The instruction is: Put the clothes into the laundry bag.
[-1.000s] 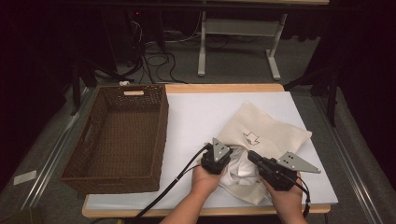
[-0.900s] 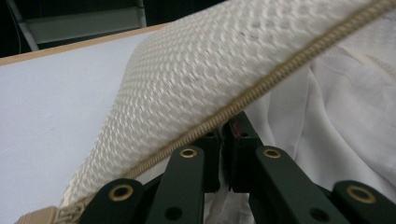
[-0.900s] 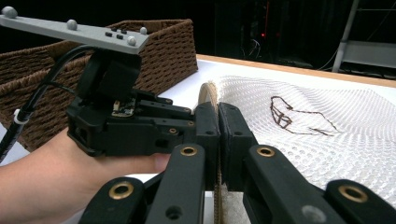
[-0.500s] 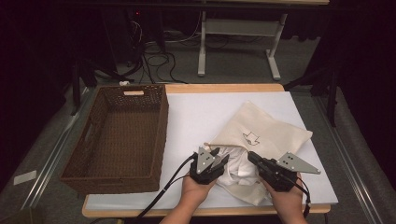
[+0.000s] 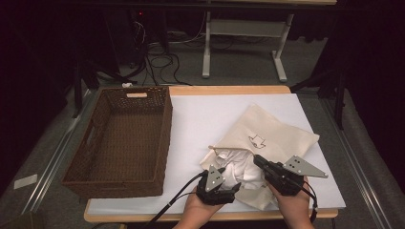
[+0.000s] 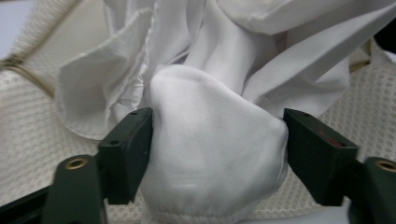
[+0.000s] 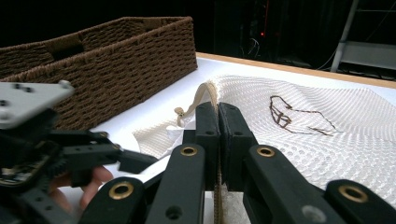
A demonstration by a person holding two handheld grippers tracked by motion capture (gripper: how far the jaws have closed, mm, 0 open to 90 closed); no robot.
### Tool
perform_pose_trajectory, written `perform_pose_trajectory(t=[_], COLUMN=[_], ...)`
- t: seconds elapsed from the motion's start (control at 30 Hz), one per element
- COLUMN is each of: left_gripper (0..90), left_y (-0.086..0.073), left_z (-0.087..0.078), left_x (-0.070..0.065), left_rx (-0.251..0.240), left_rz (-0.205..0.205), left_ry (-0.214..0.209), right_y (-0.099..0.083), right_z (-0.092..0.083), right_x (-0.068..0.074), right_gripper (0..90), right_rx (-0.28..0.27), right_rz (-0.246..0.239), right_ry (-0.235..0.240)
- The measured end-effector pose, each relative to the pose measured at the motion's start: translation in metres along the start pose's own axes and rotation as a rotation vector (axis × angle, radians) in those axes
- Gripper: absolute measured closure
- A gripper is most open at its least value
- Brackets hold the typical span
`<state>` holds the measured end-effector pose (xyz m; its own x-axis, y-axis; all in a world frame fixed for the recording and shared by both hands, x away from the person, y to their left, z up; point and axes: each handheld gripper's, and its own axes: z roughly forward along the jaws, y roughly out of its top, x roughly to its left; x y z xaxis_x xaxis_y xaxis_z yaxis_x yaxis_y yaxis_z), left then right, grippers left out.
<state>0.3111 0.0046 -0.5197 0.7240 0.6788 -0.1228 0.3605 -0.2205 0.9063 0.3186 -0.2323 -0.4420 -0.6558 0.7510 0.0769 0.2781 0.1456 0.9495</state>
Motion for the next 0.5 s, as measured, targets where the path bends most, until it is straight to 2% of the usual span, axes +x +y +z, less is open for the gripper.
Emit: perform_pose_trajectory(t=[0.03,0.1,0.17,0.2,0.27,0.33,0.37,0.4,0.43,0.5], left_gripper=[34.6,53.4,71.7,78.1,82.5,83.4,83.6,83.8,84.0,84.2], left_y=[0.002,0.004,0.004,0.007,0.009,0.014,0.021,0.021,0.029,0.038], left_z=[0.005,0.009,0.011,0.013,0.014,0.018,0.025,0.025,0.033,0.044], left_x=[0.001,0.002,0.001,0.001,0.003,0.007,0.01,0.01,0.012,0.012], left_rx=[0.05,0.091,0.098,0.095,0.083,0.067,0.053,0.053,0.035,0.025], left_rz=[-0.001,0.004,0.015,0.034,0.033,0.009,0.011,0.011,0.01,0.011], left_ry=[-0.003,-0.013,-0.008,-0.002,0.008,0.022,0.04,0.04,0.065,0.077], right_y=[0.0,0.0,0.0,0.0,0.0,0.0,0.0,0.0,0.0,-0.001], right_z=[0.0,0.0,-0.001,-0.001,-0.001,-0.001,-0.001,-0.001,0.0,0.0], right_x=[0.0,-0.001,-0.001,-0.001,-0.001,0.0,0.0,0.0,0.0,-0.001], right_gripper=[88.3,88.3,88.3,88.3,88.3,88.3,88.3,88.3,88.3,88.3], right_rx=[0.001,-0.003,-0.003,-0.003,-0.004,-0.003,-0.003,-0.003,-0.001,-0.001], right_rz=[0.002,0.004,0.005,0.004,0.004,0.004,0.006,0.006,0.006,0.011], right_ry=[0.0,-0.002,-0.003,-0.004,-0.003,-0.006,-0.004,-0.004,-0.005,-0.004])
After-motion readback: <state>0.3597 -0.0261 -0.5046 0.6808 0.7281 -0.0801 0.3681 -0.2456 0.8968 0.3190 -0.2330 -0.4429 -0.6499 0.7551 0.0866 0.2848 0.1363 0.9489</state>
